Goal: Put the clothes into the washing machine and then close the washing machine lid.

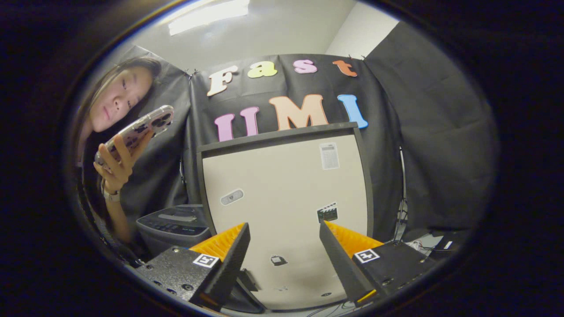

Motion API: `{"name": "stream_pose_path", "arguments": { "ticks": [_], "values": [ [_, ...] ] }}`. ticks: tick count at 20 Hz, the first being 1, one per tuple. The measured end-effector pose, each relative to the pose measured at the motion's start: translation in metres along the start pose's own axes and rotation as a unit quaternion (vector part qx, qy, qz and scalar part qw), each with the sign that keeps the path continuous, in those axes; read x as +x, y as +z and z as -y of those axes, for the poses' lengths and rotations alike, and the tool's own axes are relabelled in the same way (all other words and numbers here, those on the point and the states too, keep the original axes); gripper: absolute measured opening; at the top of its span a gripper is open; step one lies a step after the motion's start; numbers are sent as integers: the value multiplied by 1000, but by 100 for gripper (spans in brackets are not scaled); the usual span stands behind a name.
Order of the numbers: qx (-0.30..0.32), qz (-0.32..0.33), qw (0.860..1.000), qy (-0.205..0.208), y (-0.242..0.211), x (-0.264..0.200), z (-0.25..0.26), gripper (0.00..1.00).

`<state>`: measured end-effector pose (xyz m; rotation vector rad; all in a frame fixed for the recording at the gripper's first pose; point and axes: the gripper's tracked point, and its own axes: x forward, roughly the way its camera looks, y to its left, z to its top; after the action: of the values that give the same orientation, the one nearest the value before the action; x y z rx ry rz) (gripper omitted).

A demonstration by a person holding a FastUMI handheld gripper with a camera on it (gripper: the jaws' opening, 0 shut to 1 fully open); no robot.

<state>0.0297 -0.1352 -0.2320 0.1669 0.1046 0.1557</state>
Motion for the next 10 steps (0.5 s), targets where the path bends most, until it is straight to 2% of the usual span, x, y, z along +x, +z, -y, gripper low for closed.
{"name": "stream_pose_path", "arguments": {
  "ticks": [8, 10],
  "values": [
    [-1, -38, 999, 12, -24, -11, -7, 96],
    [-2, -21, 1000, 21, -18, -14, -12, 96]
  ]
}}
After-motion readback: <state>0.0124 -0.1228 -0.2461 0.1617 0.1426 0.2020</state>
